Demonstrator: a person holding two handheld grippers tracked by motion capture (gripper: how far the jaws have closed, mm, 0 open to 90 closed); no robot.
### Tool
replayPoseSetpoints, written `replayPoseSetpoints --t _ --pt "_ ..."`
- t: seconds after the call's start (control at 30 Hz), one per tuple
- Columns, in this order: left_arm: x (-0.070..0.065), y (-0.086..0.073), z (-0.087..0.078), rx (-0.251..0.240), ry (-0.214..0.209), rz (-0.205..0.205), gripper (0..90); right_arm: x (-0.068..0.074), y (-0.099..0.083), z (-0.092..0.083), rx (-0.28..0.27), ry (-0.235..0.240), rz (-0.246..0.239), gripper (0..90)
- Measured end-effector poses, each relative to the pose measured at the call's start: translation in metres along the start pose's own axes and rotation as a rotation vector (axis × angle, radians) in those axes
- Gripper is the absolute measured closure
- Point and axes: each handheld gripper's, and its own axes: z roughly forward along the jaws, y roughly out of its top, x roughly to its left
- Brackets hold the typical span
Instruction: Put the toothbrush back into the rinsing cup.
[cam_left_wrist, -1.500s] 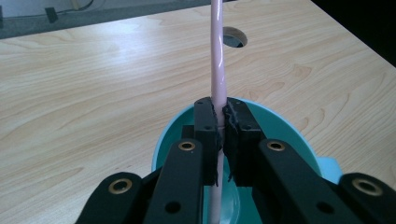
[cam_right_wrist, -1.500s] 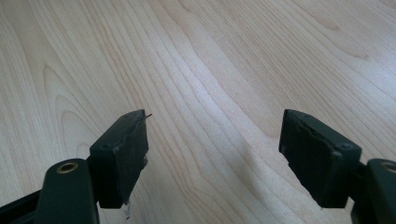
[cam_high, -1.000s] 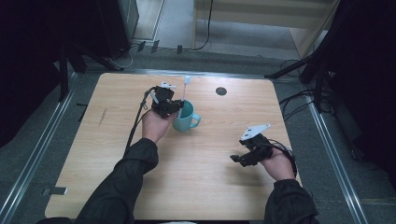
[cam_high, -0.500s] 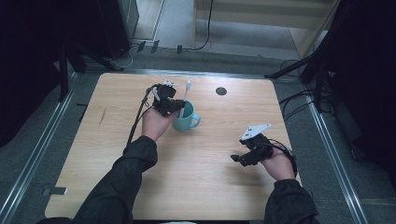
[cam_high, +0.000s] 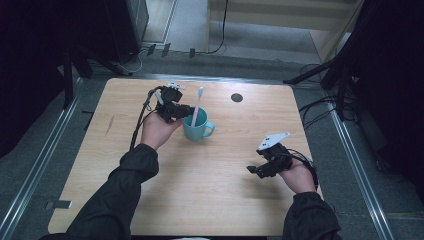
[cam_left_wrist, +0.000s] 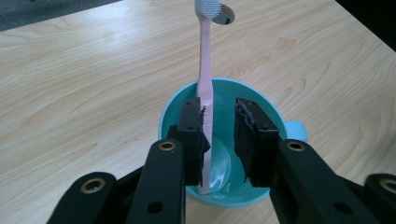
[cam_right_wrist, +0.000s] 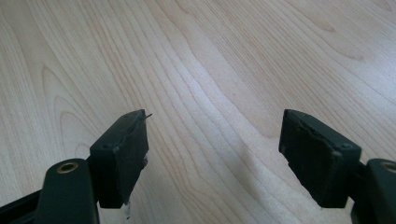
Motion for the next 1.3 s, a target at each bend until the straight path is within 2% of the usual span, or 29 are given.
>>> replayPoseSetpoints --t 0.17,0.57,0.73,1.3 --pt "0.002 -0.002 -0.01 0.02 -0.017 -0.005 65.6 0.0 0.0 0.0 0.003 0.001 0.0 23.9" --pt "0.012 -0.015 -0.029 0.053 -0.021 -0.004 57.6 0.001 0.0 0.001 0.005 0.004 -0.006 23.9" --pt "0.015 -0.025 -0.033 0.077 -0.02 0.0 54.8 0.001 0.0 0.002 0.009 0.009 -0.006 23.9" --pt "0.031 -0.061 -0.043 0.118 -0.022 -0.033 49.9 0.001 0.003 0.005 0.017 0.013 -0.01 23.9"
